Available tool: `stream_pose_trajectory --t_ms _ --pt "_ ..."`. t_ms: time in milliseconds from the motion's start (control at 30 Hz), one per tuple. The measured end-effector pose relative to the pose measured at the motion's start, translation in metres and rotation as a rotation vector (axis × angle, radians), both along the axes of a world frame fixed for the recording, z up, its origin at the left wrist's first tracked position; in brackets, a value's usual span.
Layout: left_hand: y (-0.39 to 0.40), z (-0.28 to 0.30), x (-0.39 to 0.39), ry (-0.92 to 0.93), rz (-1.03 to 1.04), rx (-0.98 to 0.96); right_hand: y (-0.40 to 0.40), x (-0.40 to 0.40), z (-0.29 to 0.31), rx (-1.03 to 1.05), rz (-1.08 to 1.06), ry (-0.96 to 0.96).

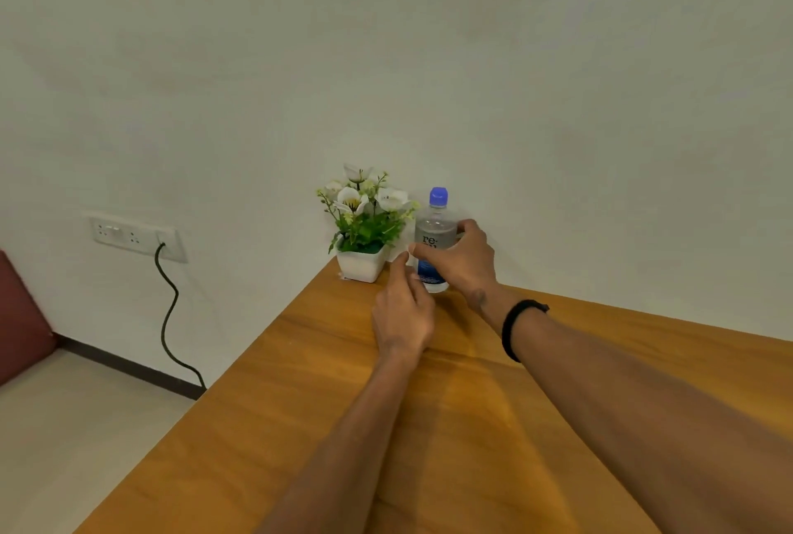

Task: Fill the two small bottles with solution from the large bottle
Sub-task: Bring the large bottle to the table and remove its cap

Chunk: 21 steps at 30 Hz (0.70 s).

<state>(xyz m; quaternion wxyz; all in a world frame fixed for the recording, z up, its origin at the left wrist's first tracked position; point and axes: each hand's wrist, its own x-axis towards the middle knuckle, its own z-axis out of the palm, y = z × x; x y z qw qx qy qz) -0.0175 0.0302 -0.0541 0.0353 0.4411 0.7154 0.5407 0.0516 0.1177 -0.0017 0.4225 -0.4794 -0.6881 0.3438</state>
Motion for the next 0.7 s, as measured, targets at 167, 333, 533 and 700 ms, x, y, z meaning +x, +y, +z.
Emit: stream_pose_trajectory --t_ms 167,333,533,700 --pt "-0.009 0.004 0.009 -0.130 -0.017 0.091 -0.023 0.044 0.001 0.036 -0.049 -0.022" --pt "-0.042 0.012 0.055 -0.169 -0.122 0.244 -0.078 0.135 0.002 0.066 -0.044 -0.045" --pt "-0.082 0.019 0.155 -0.214 -0.227 0.285 -0.134 0.233 0.014 0.120 -0.037 -0.139" --pt "-0.099 0.016 0.207 -0.497 -0.310 0.262 -0.162 0.263 0.011 0.134 -0.010 -0.131"
